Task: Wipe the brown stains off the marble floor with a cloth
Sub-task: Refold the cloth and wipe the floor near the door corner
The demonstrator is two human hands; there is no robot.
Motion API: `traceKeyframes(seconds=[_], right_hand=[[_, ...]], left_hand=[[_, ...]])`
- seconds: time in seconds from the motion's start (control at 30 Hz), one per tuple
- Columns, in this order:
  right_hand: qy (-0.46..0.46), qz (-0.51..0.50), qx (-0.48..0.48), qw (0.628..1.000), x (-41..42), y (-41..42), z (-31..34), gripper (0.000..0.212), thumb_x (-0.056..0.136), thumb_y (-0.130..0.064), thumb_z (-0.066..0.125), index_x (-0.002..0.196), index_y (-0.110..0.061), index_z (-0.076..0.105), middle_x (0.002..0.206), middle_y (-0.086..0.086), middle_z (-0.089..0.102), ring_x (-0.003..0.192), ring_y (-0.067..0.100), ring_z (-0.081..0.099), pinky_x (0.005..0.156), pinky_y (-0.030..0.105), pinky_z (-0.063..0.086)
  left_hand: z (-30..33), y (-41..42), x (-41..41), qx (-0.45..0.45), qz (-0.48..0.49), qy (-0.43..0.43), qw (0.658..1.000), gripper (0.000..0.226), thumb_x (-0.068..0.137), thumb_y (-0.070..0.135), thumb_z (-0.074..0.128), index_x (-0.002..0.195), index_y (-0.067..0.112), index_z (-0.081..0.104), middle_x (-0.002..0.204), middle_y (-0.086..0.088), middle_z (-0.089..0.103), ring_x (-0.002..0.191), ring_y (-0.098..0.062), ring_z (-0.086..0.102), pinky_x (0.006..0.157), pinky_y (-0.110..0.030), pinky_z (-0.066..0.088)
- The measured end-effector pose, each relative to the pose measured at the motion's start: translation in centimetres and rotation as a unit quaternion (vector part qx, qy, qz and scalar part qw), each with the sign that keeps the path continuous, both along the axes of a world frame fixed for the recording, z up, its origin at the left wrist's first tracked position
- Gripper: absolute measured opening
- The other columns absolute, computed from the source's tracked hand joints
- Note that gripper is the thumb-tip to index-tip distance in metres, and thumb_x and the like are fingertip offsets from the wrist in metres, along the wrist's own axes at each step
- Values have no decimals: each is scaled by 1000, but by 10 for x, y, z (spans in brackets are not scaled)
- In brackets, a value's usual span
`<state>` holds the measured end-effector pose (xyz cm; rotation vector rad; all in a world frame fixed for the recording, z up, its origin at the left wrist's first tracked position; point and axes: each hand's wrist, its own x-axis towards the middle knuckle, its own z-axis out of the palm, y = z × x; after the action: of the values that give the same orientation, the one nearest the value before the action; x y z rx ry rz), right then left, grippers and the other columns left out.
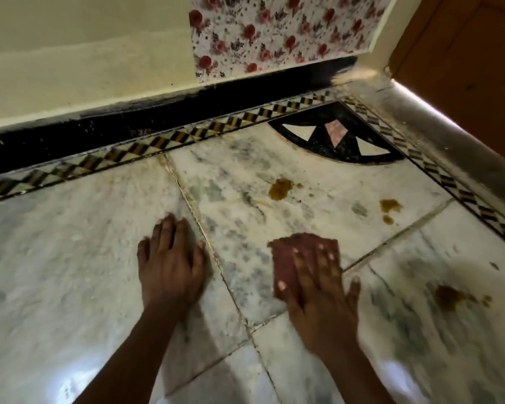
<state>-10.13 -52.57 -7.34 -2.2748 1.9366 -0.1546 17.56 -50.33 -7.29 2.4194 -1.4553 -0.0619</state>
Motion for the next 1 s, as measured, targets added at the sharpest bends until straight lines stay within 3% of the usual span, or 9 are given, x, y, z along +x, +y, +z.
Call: traceKeyframes(seconds=[0.13,0.27,0.37,0.43,0.6,0.67,0.73,0.83,1.0], right_hand=[[-10,-151,107,983,55,-106,10,74,105,-70,20,169,-42,-5,178,11,-19,164,36,-19,129,64,-6],[14,112,102,988,141,-149,18,75,106,-64,27,168,-44,-10,176,9,-25,161,36,-27,130,61,-11],[26,247,69,966,111,-110,10,66,103,-72,22,161,-61,-8,179,-3,-14,165,25,-16,130,62,-6],[29,161,36,986,79,-114,10,67,101,-74,16,163,-60,-4,180,-3,-4,167,25,-2,130,65,1],[-41,-112,112,986,146,-232,17,68,108,-64,16,169,-42,-3,178,12,-20,163,38,-23,128,64,-10],[-37,-21,124,991,201,-255,18,67,109,-61,16,169,-39,-5,176,11,-27,160,40,-28,128,64,-13],[16,172,123,977,222,-242,17,66,110,-61,17,168,-42,-8,176,6,-29,161,35,-29,128,63,-14],[43,340,103,934,171,-197,18,62,105,-71,12,163,-57,-7,176,-9,-26,162,20,-26,127,61,-14],[40,51,88,994,121,-242,18,67,104,-73,9,167,-52,0,180,2,-9,166,26,-12,128,67,-8]], left_hand=[[-5,-3,1,11,3,3,1000,73,104,58,24,165,19,37,176,-6,26,162,-27,25,129,-54,23],[-11,-7,4,10,12,-8,1000,73,102,57,26,166,24,35,178,1,18,164,-22,22,128,-52,24],[-6,-7,4,22,15,3,1000,71,102,56,28,165,23,38,178,2,17,164,-21,21,127,-53,26],[-4,-8,3,9,17,8,1000,70,102,54,31,163,22,42,177,0,21,163,-21,23,126,-55,28],[-12,-9,2,-5,18,0,1000,69,101,52,35,163,22,43,177,0,23,163,-21,24,127,-54,27],[-12,-9,3,-11,20,-9,1000,69,101,52,35,161,21,45,176,-1,25,163,-20,25,126,-53,27],[-12,-10,3,-3,21,-6,1000,69,101,52,35,160,20,47,176,-1,25,162,-20,25,126,-53,27],[-7,-10,2,9,15,5,1000,69,102,52,34,162,20,43,178,0,20,164,-20,20,128,-54,26],[-6,-9,3,28,12,21,999,70,104,52,33,167,22,32,179,2,10,166,-17,8,130,-54,22]])
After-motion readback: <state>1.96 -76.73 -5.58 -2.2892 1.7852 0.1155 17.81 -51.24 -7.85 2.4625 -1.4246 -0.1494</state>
